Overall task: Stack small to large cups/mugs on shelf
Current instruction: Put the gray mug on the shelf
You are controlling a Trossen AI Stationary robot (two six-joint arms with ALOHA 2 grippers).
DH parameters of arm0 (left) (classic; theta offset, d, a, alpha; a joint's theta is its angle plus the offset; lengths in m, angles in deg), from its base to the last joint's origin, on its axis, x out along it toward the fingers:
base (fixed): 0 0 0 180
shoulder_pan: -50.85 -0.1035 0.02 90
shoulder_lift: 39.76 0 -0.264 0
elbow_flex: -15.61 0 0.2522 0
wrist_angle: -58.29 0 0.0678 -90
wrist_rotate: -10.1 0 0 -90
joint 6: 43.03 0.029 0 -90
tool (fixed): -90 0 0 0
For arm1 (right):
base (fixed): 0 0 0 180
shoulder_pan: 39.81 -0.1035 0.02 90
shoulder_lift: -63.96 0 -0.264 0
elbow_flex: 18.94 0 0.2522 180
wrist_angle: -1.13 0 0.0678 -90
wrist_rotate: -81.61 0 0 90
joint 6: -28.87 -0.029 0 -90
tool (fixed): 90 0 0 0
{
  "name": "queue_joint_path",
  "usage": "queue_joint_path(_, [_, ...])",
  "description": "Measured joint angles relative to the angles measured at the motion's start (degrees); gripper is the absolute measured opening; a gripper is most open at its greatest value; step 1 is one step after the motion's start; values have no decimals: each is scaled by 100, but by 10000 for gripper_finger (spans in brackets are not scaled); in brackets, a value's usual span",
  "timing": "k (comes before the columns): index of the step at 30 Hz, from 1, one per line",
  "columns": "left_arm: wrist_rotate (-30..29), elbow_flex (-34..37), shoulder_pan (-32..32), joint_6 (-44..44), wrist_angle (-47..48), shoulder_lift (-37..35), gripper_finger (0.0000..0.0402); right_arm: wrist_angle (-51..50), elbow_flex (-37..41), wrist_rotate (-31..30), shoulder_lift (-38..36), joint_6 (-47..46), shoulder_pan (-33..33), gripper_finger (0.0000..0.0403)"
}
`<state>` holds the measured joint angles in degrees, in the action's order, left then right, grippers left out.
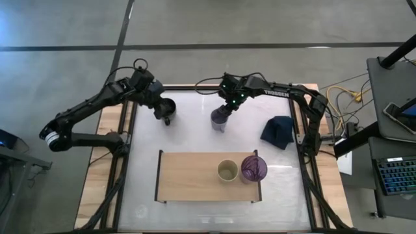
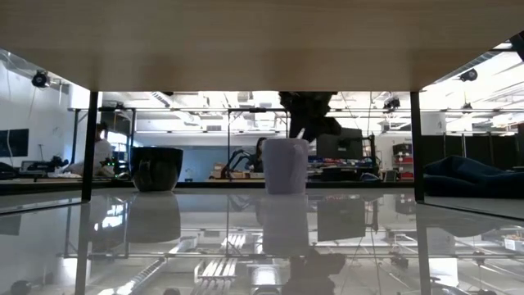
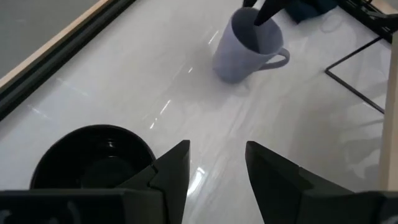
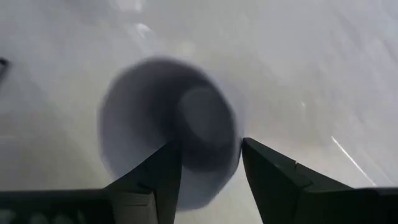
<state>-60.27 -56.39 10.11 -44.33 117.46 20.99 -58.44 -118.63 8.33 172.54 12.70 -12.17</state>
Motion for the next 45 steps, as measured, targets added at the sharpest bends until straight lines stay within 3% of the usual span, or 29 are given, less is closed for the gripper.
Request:
queue_joint_path(11, [6,3,39,-7,-146,101,141,856,0,730,279,-384,-194,140])
queue_joint_path(16, [402,15,219,-11,-226,211,141,892,-18,351,236,-414,-156,139])
queue_joint_path(22, [278,-78,738,-283,-1000,748,141,825,-458,33,-90,-321,22,143])
queue_joint_path(26, [-207,-327,989,-425,-1357,1335,141,202,-930,-795,-198,-81,89,156])
queue_joint_path(30, [-323,-585,1146,-440,-1398,1984,141,-630,-1534,-1649,-238,235,105,171])
queue_joint_path(37, [-345,-841,1428,-510,-1867,2909,141,-1395,-2470,-1675,-238,352,99,190])
queue_joint_path(45, [-424,-1107,1575,-787,-1997,3465,141,-2000,-3042,-1683,-238,445,105,192])
